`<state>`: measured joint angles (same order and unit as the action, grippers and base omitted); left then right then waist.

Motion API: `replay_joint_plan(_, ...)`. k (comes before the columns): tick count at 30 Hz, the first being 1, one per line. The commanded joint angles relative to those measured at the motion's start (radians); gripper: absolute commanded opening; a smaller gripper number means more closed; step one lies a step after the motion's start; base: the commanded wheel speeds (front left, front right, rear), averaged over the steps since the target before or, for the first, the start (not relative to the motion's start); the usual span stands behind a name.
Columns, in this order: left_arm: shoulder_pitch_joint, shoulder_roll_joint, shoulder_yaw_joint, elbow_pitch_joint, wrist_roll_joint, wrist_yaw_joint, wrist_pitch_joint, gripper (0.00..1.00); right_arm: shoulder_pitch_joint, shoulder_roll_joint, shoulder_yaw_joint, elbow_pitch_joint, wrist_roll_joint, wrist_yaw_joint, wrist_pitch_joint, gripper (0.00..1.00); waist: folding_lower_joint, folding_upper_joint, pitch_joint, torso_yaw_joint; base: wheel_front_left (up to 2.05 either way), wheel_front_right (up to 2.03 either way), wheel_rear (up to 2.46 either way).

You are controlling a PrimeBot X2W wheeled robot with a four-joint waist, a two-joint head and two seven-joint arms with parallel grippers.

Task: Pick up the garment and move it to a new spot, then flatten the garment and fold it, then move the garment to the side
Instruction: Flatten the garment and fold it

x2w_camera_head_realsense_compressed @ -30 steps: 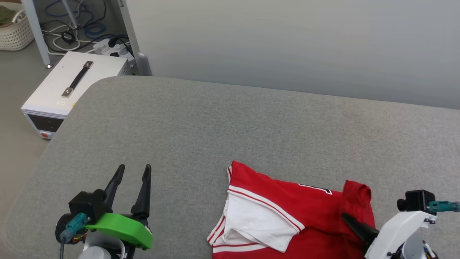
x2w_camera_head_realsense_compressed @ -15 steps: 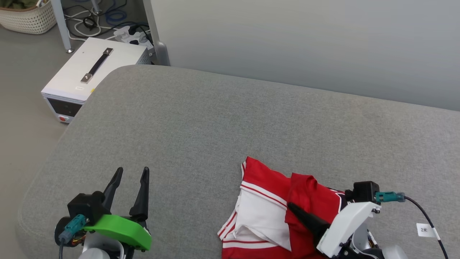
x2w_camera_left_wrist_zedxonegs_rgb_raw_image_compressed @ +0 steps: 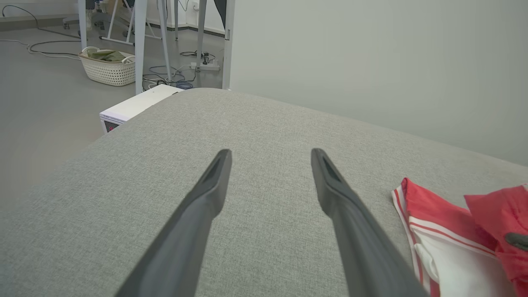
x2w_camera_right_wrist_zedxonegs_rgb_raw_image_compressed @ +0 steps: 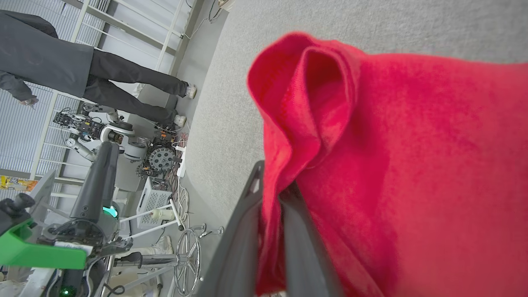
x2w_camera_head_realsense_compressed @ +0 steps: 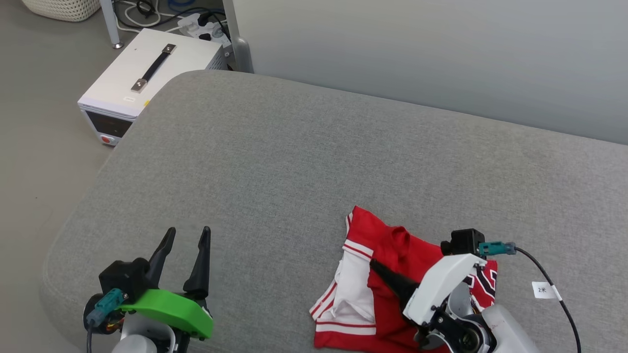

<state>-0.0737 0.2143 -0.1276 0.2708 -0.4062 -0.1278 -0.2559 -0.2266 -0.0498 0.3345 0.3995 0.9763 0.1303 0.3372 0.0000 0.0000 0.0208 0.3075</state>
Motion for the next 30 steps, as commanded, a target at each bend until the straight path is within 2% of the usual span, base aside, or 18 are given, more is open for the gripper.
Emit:
replay_joint_plan(1,-0.022,-0.004,0.001,0.004,-0.004,-0.003,-0.006,1.00,-0.024,-0.001,0.013,0.027,0.009,0.000,-0.009,0.95,0.0000,0.0000,0.006,0.009,0.00,0.00,0.00)
replay_joint_plan(2,-0.021,-0.007,0.003,0.010,-0.007,-0.003,-0.006,1.00,-0.032,-0.001,0.020,0.043,0.009,0.000,-0.013,1.00,0.0000,0.0000,0.007,0.011,0.00,0.00,0.00)
replay_joint_plan(5,-0.027,-0.006,-0.013,0.028,-0.022,-0.003,-0.006,1.00,-0.057,-0.001,0.052,0.063,0.035,0.000,-0.031,1.00,0.0000,0.0000,0.009,0.016,0.00,0.00,0.00)
replay_joint_plan(11,-0.039,0.002,-0.017,0.036,-0.030,-0.003,-0.006,1.00,-0.081,-0.001,0.129,0.024,0.095,0.000,-0.032,1.00,0.0000,0.0000,-0.004,0.008,0.00,0.00,0.00)
replay_joint_plan(17,-0.037,0.002,-0.025,0.027,-0.033,-0.003,-0.006,1.00,-0.103,-0.001,0.085,0.025,0.032,0.000,-0.057,1.00,0.0000,0.0000,-0.017,-0.015,0.00,0.00,0.00)
replay_joint_plan(18,-0.037,0.002,-0.024,0.023,-0.032,-0.003,-0.006,1.00,-0.109,-0.001,0.072,0.023,0.004,0.000,-0.061,1.00,0.0000,0.0000,-0.019,-0.020,0.00,0.00,0.00)
replay_joint_plan(20,-0.036,0.000,-0.020,0.003,-0.033,-0.003,-0.006,1.00,-0.125,-0.022,0.031,-0.001,-0.125,0.000,-0.078,1.00,0.0000,0.0000,-0.023,-0.040,0.00,0.00,0.00)
replay_joint_plan(21,-0.032,-0.004,-0.017,-0.018,-0.032,-0.003,-0.006,1.00,-0.132,-0.065,0.002,-0.049,-0.243,0.000,-0.099,1.00,0.0000,0.0000,-0.028,-0.060,0.00,0.00,0.00)
replay_joint_plan(22,-0.030,-0.005,-0.016,-0.026,-0.032,-0.003,-0.006,1.00,-0.133,-0.089,-0.003,-0.072,-0.296,0.000,-0.112,1.00,0.0000,0.0000,-0.030,-0.069,0.00,0.00,0.00)
replay_joint_plan(30,-0.020,-0.017,-0.011,-0.078,-0.030,-0.003,-0.006,1.00,-0.093,-0.238,-0.095,-0.228,-0.584,0.000,-0.235,1.00,0.0000,0.0000,-0.030,-0.130,0.00,0.00,0.00)
